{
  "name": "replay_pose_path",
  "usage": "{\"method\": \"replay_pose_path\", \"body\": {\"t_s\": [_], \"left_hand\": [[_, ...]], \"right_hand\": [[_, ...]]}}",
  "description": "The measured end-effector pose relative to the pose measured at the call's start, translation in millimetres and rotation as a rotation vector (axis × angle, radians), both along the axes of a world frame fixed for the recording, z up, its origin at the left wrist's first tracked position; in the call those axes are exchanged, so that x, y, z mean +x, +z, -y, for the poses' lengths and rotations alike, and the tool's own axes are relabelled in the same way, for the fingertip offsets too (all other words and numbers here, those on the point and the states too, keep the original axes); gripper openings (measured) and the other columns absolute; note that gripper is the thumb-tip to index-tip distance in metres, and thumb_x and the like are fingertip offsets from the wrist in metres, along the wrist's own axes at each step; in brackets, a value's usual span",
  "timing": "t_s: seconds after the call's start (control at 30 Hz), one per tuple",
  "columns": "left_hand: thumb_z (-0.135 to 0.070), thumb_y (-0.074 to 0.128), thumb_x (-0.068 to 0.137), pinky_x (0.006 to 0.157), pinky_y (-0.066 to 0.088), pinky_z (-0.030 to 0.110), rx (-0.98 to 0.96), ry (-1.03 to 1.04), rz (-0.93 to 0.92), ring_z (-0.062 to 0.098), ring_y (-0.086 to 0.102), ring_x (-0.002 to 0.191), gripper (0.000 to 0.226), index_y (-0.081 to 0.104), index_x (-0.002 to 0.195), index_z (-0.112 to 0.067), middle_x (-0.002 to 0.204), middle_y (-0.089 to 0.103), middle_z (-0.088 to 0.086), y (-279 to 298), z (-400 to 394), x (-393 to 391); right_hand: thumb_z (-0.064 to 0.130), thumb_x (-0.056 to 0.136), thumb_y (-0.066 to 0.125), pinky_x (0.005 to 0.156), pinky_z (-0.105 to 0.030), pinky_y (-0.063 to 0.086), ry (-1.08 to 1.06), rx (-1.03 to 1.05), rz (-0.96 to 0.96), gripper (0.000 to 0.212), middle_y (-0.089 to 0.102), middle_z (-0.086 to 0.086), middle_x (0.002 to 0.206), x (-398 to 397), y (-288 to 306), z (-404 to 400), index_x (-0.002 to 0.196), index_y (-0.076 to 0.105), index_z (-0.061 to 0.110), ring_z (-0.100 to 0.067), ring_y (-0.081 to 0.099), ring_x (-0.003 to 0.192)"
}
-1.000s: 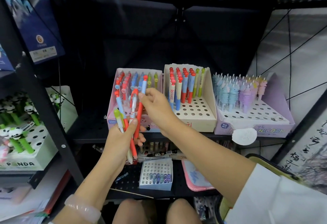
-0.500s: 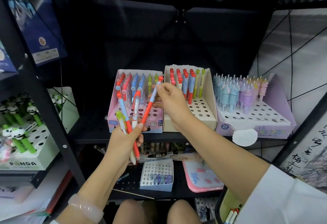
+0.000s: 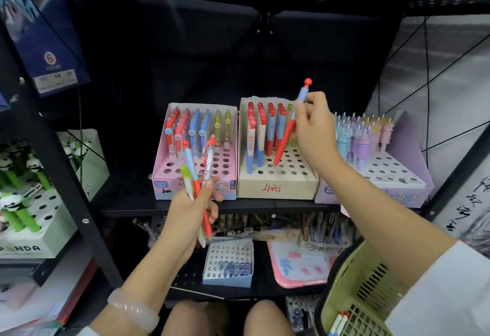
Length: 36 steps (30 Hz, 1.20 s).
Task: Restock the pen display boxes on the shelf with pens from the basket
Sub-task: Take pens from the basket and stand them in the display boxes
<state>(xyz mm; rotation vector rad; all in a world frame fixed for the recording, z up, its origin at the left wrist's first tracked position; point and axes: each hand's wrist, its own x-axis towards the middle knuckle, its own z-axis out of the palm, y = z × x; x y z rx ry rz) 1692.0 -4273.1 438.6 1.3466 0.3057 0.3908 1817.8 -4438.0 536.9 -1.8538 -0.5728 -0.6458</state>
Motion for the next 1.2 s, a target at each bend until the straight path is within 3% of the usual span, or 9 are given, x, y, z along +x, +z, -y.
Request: {"method": "replay_pose_path", "body": {"t_s": [0.1, 0.23, 0.43, 0.53, 0.6, 0.7, 0.83, 1.03, 1.2], "left_hand": [[-0.034, 0.048, 0.095, 0.036, 0.037, 0.020, 0.053, -0.025, -0.037, 0.009, 0.044, 0.038, 0.033, 0.065, 0.075, -0.013, 0.048, 0.052, 0.000, -1.4, 5.8, 2.0], [-0.034, 0.047, 0.095, 0.036, 0.039, 0.022, 0.071, -0.044, -0.051, 0.009, 0.045, 0.039, 0.035, 0.062, 0.078, -0.008, 0.044, 0.050, -0.001, 0.0, 9.5, 2.5], [-0.030, 0.046, 0.097, 0.036, 0.039, 0.021, 0.059, -0.036, -0.063, 0.008, 0.045, 0.039, 0.029, 0.063, 0.084, -0.011, 0.046, 0.052, -0.004, -1.9, 7.8, 1.5], [-0.033, 0.048, 0.096, 0.037, 0.038, 0.022, 0.076, -0.044, -0.062, 0.010, 0.046, 0.041, 0.034, 0.063, 0.078, -0.008, 0.046, 0.050, 0.000, -4.1, 7.6, 1.2], [-0.032, 0.048, 0.096, 0.039, 0.039, 0.020, 0.084, -0.045, -0.058, 0.011, 0.046, 0.041, 0.035, 0.063, 0.077, -0.007, 0.046, 0.051, 0.002, -5.0, 7.9, 1.9], [-0.030, 0.048, 0.096, 0.039, 0.039, 0.020, 0.075, -0.038, -0.053, 0.010, 0.047, 0.041, 0.033, 0.064, 0.077, -0.009, 0.051, 0.054, 0.004, -6.7, 7.7, 2.8], [-0.032, 0.048, 0.096, 0.037, 0.039, 0.021, 0.079, -0.057, -0.054, 0.010, 0.046, 0.041, 0.034, 0.063, 0.077, -0.008, 0.046, 0.050, 0.001, -7.3, 9.8, 3.0], [-0.032, 0.048, 0.095, 0.037, 0.039, 0.023, 0.076, -0.072, -0.052, 0.010, 0.047, 0.043, 0.034, 0.063, 0.079, -0.007, 0.047, 0.052, 0.000, -9.0, 12.8, 2.0], [-0.034, 0.048, 0.095, 0.040, 0.040, 0.024, 0.103, -0.079, -0.053, 0.010, 0.049, 0.046, 0.036, 0.064, 0.078, -0.007, 0.048, 0.052, 0.002, -8.4, 11.0, 0.4]], "right_hand": [[0.020, 0.099, 0.041, 0.057, -0.042, 0.046, -0.085, -0.122, 0.032, 0.007, 0.058, -0.016, 0.071, 16.4, -10.7, 12.6, 0.097, 0.042, 0.014, -0.030, 0.054, 0.062], [0.018, 0.099, 0.041, 0.052, -0.041, 0.043, -0.121, -0.224, 0.056, 0.008, 0.052, -0.004, 0.065, 27.3, -18.5, 11.4, 0.100, 0.043, 0.010, -0.025, 0.056, 0.059], [0.022, 0.100, 0.039, 0.055, -0.037, 0.043, -0.142, -0.369, 0.014, 0.020, 0.055, -0.014, 0.083, 39.6, -13.0, 6.9, 0.106, 0.044, 0.003, -0.024, 0.051, 0.061], [0.019, 0.099, 0.039, 0.059, -0.042, 0.048, -0.094, -0.481, -0.074, 0.021, 0.058, -0.016, 0.080, 38.7, -18.2, 4.0, 0.111, 0.044, 0.001, -0.031, 0.058, 0.067], [0.019, 0.099, 0.040, 0.054, -0.035, 0.045, -0.093, -0.507, -0.081, 0.025, 0.054, -0.007, 0.071, 37.0, -25.1, 2.0, 0.116, 0.044, 0.001, -0.025, 0.055, 0.063], [0.020, 0.099, 0.041, 0.053, -0.035, 0.043, -0.142, -0.462, -0.006, 0.023, 0.053, -0.008, 0.071, 36.2, -24.8, 2.9, 0.113, 0.045, 0.002, -0.024, 0.053, 0.061], [0.020, 0.099, 0.041, 0.050, -0.036, 0.039, -0.113, -0.204, 0.122, 0.008, 0.049, -0.004, 0.066, 36.9, -7.7, 2.0, 0.097, 0.042, 0.013, -0.017, 0.046, 0.056], [0.020, 0.099, 0.042, 0.054, -0.032, 0.043, -0.043, -0.404, -0.061, 0.018, 0.053, -0.005, 0.072, 32.7, -29.7, -8.9, 0.110, 0.046, 0.006, -0.018, 0.052, 0.059], [0.023, 0.097, 0.048, 0.067, -0.036, 0.051, -0.053, -0.591, -0.168, 0.019, 0.064, -0.011, 0.084, 27.7, -41.6, -9.9, 0.102, 0.050, 0.006, -0.026, 0.063, 0.074]]}}
